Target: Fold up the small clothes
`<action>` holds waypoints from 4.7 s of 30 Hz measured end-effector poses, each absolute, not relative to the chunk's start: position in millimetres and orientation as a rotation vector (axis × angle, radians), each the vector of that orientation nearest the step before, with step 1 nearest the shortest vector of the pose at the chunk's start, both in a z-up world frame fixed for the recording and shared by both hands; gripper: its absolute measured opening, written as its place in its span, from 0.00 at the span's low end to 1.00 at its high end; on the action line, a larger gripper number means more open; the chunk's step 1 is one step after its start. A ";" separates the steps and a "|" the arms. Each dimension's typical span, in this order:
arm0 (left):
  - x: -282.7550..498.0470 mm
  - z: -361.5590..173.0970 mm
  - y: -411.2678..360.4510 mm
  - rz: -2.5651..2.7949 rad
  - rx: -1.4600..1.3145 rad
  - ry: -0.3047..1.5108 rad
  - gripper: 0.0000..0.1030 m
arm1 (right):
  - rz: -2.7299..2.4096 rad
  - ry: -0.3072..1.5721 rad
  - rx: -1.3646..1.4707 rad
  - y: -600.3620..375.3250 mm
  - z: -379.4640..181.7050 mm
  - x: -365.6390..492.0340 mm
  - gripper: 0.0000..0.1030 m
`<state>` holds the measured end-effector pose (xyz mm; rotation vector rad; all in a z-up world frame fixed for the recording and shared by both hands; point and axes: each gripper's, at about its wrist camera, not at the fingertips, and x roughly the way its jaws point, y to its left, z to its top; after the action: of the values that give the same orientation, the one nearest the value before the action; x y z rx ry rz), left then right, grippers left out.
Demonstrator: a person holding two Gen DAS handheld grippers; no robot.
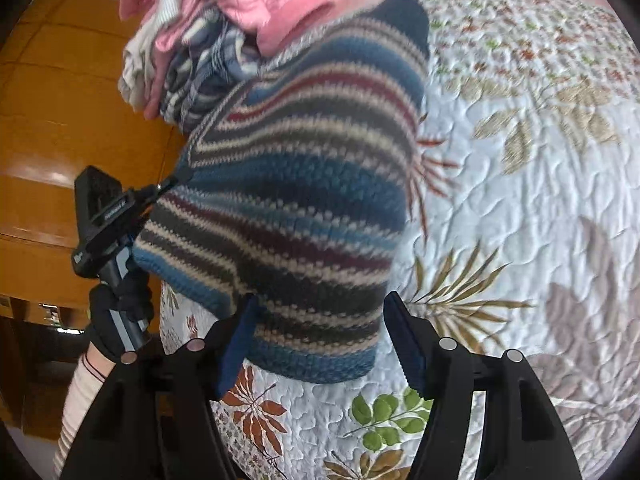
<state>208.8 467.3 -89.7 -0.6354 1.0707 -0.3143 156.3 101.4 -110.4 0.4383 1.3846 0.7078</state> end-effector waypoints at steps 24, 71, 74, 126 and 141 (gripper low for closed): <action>150.6 -75.2 451.6 -0.377 -0.464 1.223 0.64 | 0.692 1.390 0.262 137.7 -128.1 153.7 0.41; 218.1 -88.2 478.7 -0.330 -0.535 1.161 0.60 | 0.695 1.490 0.262 112.9 -109.7 187.4 0.53; 224.3 -91.9 464.7 -0.315 -0.470 1.162 0.53 | 0.695 1.488 0.255 117.0 -111.2 185.2 0.53; 210.9 -126.5 409.5 -0.488 -0.535 1.208 0.39 | 0.759 1.338 0.536 106.7 -94.7 240.5 0.60; 78.5 -61.7 299.2 -0.577 -0.519 1.172 0.37 | 0.770 1.347 0.553 -17.2 -60.8 136.3 0.60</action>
<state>78.5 299.2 -61.7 -0.5185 1.1723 -0.5767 136.3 -17.2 -60.8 0.5530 1.3467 0.7697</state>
